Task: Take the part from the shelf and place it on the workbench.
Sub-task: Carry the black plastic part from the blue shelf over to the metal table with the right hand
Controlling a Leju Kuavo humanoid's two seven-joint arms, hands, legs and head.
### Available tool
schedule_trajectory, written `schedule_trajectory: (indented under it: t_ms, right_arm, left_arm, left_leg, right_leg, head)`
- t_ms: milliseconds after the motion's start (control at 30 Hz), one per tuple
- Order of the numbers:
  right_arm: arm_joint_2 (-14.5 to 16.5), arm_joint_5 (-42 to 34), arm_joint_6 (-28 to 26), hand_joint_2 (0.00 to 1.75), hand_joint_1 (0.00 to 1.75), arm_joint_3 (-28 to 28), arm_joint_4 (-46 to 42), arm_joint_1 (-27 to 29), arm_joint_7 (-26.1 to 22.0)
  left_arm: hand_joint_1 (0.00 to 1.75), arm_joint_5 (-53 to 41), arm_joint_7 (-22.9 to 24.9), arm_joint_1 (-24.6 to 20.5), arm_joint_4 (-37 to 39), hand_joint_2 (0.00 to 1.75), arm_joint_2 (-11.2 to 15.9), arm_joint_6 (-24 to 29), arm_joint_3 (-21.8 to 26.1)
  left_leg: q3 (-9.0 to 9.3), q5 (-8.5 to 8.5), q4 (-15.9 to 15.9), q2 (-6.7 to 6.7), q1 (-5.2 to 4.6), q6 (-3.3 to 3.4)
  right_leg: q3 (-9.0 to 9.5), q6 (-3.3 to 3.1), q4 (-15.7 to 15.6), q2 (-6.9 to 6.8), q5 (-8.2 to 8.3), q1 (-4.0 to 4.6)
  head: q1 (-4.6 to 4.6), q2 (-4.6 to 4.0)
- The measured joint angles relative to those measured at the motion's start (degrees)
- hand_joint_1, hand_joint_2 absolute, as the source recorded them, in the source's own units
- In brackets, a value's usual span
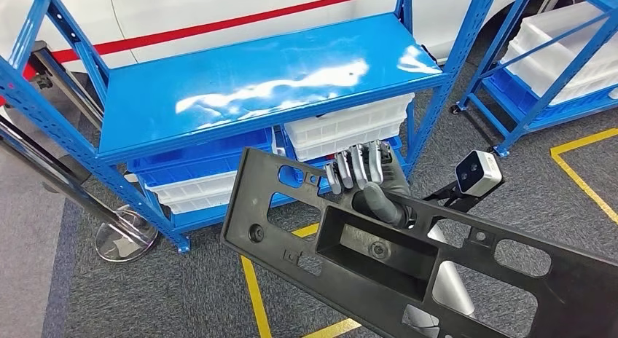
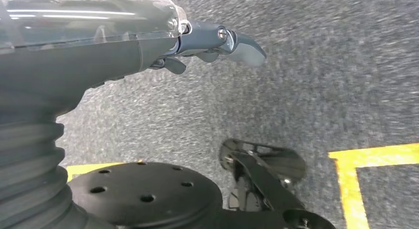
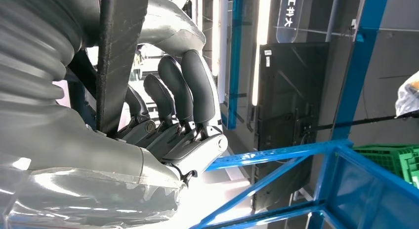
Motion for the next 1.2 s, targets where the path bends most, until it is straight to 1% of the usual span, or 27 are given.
schedule_trajectory:
  t_ms: [33,67,100,133,167,200,267,300,333,400,433,467,500,533,600,633,667,767,800,867,933,967,1000,1033,1100,1133,1200]
  right_arm:
    - [0.0,0.0,0.0,1.75,1.54,0.0,0.0,0.1,0.0]
    - [0.0,0.0,0.1,1.75,1.54,0.0,0.0,0.2,0.0]
    - [-0.1,-0.1,0.1,1.75,1.54,0.0,0.0,0.2,0.0]
    - [-0.1,-0.1,0.2,1.75,1.54,0.0,0.0,0.2,0.0]
    - [-0.1,0.0,0.2,1.75,1.54,-0.1,0.0,0.3,-0.1]
    - [-0.1,0.0,0.1,1.75,1.54,-0.1,0.0,0.4,-0.1]
    - [-0.2,0.2,0.1,1.75,1.54,-0.1,0.0,0.6,-0.1]
    - [-0.3,0.3,0.1,1.75,1.54,-0.1,0.0,0.7,-0.2]
    - [-0.3,0.3,0.1,1.75,1.54,-0.2,0.0,0.7,-0.2]
    - [-0.4,0.3,0.1,1.75,1.54,-0.3,0.0,1.0,-0.2]
    - [-0.5,0.3,0.1,1.75,1.54,-0.3,0.0,1.2,-0.2]
    - [-0.5,0.3,0.1,1.75,1.54,-0.4,0.0,1.3,-0.2]
    - [-0.6,0.4,0.1,1.75,1.54,-0.4,0.0,1.4,-0.2]
    - [-0.6,0.4,0.0,1.75,1.54,-0.4,0.0,1.5,-0.2]
    - [-0.6,0.5,-0.1,1.75,1.54,-0.4,-0.1,1.4,-0.2]
    - [-0.6,0.5,-0.1,1.75,1.54,-0.4,-0.1,1.4,-0.2]
    - [-0.6,0.5,-0.2,1.75,1.54,-0.4,-0.2,1.4,-0.2]
    - [-0.7,0.6,-0.2,1.75,1.54,-0.5,-0.5,1.7,-0.2]
    - [-0.7,0.6,-0.3,1.75,1.54,-0.5,-0.7,1.8,-0.2]
    - [-0.7,0.7,-0.5,1.75,1.54,-0.5,-1.0,1.9,-0.2]
    - [-0.7,0.8,-0.8,1.75,1.54,-0.5,-1.1,2.1,-0.3]
    - [-0.7,1.0,-0.9,1.75,1.54,-0.5,-1.1,2.3,-0.2]
    - [-0.7,1.1,-0.9,1.75,1.54,-0.5,-1.2,2.5,-0.2]
    - [-0.7,1.2,-0.9,1.75,1.54,-0.5,-1.3,2.6,-0.2]
    - [-0.7,1.4,-0.9,1.75,1.54,-0.6,-1.8,2.7,-0.2]
    - [-0.7,1.5,-0.9,1.75,1.54,-0.6,-2.0,2.7,-0.2]
    - [-0.7,1.5,-0.9,1.75,1.54,-0.7,-2.2,2.8,-0.1]
  left_arm:
    - [0.00,0.0,0.0,0.0,0.0,1.75,0.0,0.0,0.0]
    - [0.00,-0.1,0.0,0.0,0.0,1.75,0.0,0.0,0.0]
    - [0.00,-0.1,-0.1,0.0,0.0,1.75,0.0,0.1,0.0]
    - [0.00,-0.1,-0.1,0.0,0.0,1.75,0.0,0.2,0.0]
    - [0.00,-0.1,-0.2,0.0,0.0,1.75,0.0,0.3,0.0]
    - [0.00,-0.1,-0.3,0.0,0.0,1.75,0.0,0.4,0.0]
    - [0.00,-0.1,-0.4,0.0,0.0,1.75,0.0,0.5,0.0]
    - [0.00,-0.1,-0.4,0.0,0.0,1.75,0.0,0.5,0.0]
    - [0.00,-0.1,-0.4,0.0,0.0,1.75,0.0,0.5,0.0]
    - [0.00,-0.1,-0.4,0.0,0.0,1.75,-0.1,0.6,0.0]
    - [0.00,-0.1,-0.4,0.0,0.0,1.75,-0.1,0.6,0.0]
    - [0.00,0.0,-0.4,0.1,0.0,1.75,-0.1,0.6,0.0]
    - [0.00,0.0,-0.4,0.1,0.0,1.75,-0.2,0.7,0.0]
    - [0.00,0.0,-0.4,0.1,0.0,1.75,-0.2,0.7,0.0]
    - [0.00,0.1,-0.4,0.0,0.0,1.75,-0.3,0.7,0.0]
    - [0.00,0.1,-0.4,0.0,0.0,1.75,-0.3,0.7,0.0]
    - [0.00,0.1,-0.5,0.0,0.0,1.75,-0.3,0.7,0.0]
    - [0.00,0.0,-1.0,0.0,0.0,1.75,-0.3,0.7,0.0]
    - [0.00,0.0,-1.2,0.0,0.0,1.75,-0.3,0.6,0.0]
    - [0.00,-0.1,-1.3,0.0,0.0,1.75,-0.3,0.2,0.0]
    - [0.00,-0.1,-1.3,0.1,0.0,1.75,-0.3,-0.2,0.0]
    - [0.00,-0.1,-1.3,0.1,0.0,1.75,-0.3,-0.3,0.0]
    - [0.00,-0.1,-1.3,0.1,0.0,1.75,-0.3,-0.3,0.0]
    - [0.00,-0.2,-1.3,0.1,0.0,1.75,-0.2,-0.3,0.0]
    - [0.00,-0.2,-1.3,0.1,0.0,1.75,-0.2,-0.3,0.0]
    - [0.00,-0.2,-1.3,0.1,0.0,1.75,-0.1,-0.3,0.0]
    - [0.00,-0.2,-1.2,0.1,0.0,1.75,-0.1,-0.3,0.0]
  left_leg:
    - [2.08,1.54,-2.5,0.00,0.03,0.08]
    - [4.80,2.91,-6.3,-0.01,0.03,0.28]
    - [7.52,3.60,-10.4,-0.03,-0.08,0.55]
    - [9.50,3.76,-13.7,-0.05,-0.21,0.84]
    - [10.59,3.52,-15.7,-0.07,-0.36,1.11]
    - [10.86,3.34,-16.4,-0.09,-0.51,1.35]
    - [10.65,3.90,-17.0,-0.04,-0.35,2.12]
    - [10.53,4.31,-17.2,0.03,-0.24,2.60]
    - [10.34,4.74,-17.5,0.13,-0.13,3.08]
    - [9.63,5.31,-17.4,0.27,-0.17,3.61]
    - [9.25,5.53,-17.3,0.28,-0.20,3.69]
    - [8.93,5.67,-17.2,0.28,-0.20,3.69]
    - [8.69,5.76,-17.0,0.27,-0.19,3.65]
    - [8.53,5.76,-16.8,0.24,-0.18,3.57]
    - [8.25,5.55,-16.1,0.19,-0.29,3.22]
    - [8.00,5.45,-15.8,0.16,-0.40,2.95]
    - [7.74,5.39,-15.6,0.16,-0.50,2.66]
    - [7.31,5.27,-15.2,0.19,-0.52,1.81]
    - [6.99,4.62,-14.5,0.17,-0.47,1.51]
    - [4.90,1.59,-9.7,0.10,-0.24,0.93]
    - [1.48,-1.89,-2.0,0.09,-0.02,0.50]
    - [0.34,-2.58,0.6,0.09,0.06,0.38]
    - [0.15,-2.14,1.1,0.09,0.13,0.34]
    - [1.10,-0.59,-0.8,0.05,0.19,0.38]
    - [4.89,3.35,-8.6,-0.71,0.29,0.67]
    - [6.54,4.63,-12.1,-1.28,0.29,0.83]
    - [7.72,5.01,-15.0,-2.05,0.21,1.05]
  right_leg:
    - [-0.47,0.09,0.1,0.03,0.29,0.00]
    - [-0.82,0.24,0.2,0.07,0.55,0.00]
    - [-1.11,0.47,0.2,0.12,0.83,0.05]
    - [-1.30,0.78,0.3,0.12,1.12,0.10]
    - [-1.43,1.14,0.3,0.09,1.42,0.13]
    - [-1.50,1.52,0.2,0.05,1.72,0.15]
    - [-1.66,2.23,0.4,0.06,1.81,0.10]
    - [-2.09,2.50,1.3,0.11,1.01,0.06]
    - [-3.02,2.74,3.4,0.17,-0.59,0.02]
    - [-5.94,3.09,10.5,0.23,-4.87,-0.11]
    - [-7.22,3.25,14.0,0.24,-6.38,-0.15]
    - [-7.70,3.36,15.7,0.23,-6.82,-0.18]
    - [-7.08,3.41,15.4,0.22,-6.18,-0.22]
    - [-5.39,3.38,12.9,0.21,-4.69,-0.29]
    - [-0.95,3.14,5.3,0.21,-1.89,-0.31]
    - [0.44,2.89,2.7,0.23,-1.31,-0.26]
    - [1.03,2.62,1.3,0.27,-1.26,-0.18]
    - [0.79,1.64,0.8,0.35,-1.23,-0.13]
    - [0.79,1.28,0.7,0.32,-1.09,-0.23]
    - [0.72,0.71,0.4,0.22,-0.85,-0.40]
    - [0.50,0.47,0.4,0.18,-0.76,-0.36]
    - [0.44,0.44,0.5,0.20,-0.73,-0.34]
    - [0.40,0.45,0.5,0.33,-0.71,-0.33]
    - [0.40,0.47,0.6,0.54,-0.70,-0.33]
    - [0.41,0.63,0.7,1.09,-0.65,-0.32]
    - [0.29,0.83,0.8,1.38,-0.56,-0.27]
    - [-0.15,1.46,0.8,1.92,-0.19,-0.23]
  head:
    - [-0.01,0.00]
    - [-0.01,0.00]
    - [-0.01,0.00]
    - [0.00,0.00]
    - [0.02,0.00]
    - [0.03,0.00]
    - [0.08,0.00]
    - [0.11,0.00]
    - [0.14,0.00]
    - [0.18,0.00]
    - [0.18,0.00]
    - [0.18,0.00]
    - [0.18,0.00]
    - [0.18,0.00]
    - [0.19,0.00]
    - [0.17,0.00]
    - [0.16,0.00]
    - [0.14,0.00]
    - [0.12,0.00]
    - [0.08,0.00]
    - [0.06,0.00]
    - [0.06,0.00]
    - [0.06,0.00]
    - [0.05,0.00]
    - [0.06,0.00]
    - [0.07,0.00]
    - [0.11,0.00]
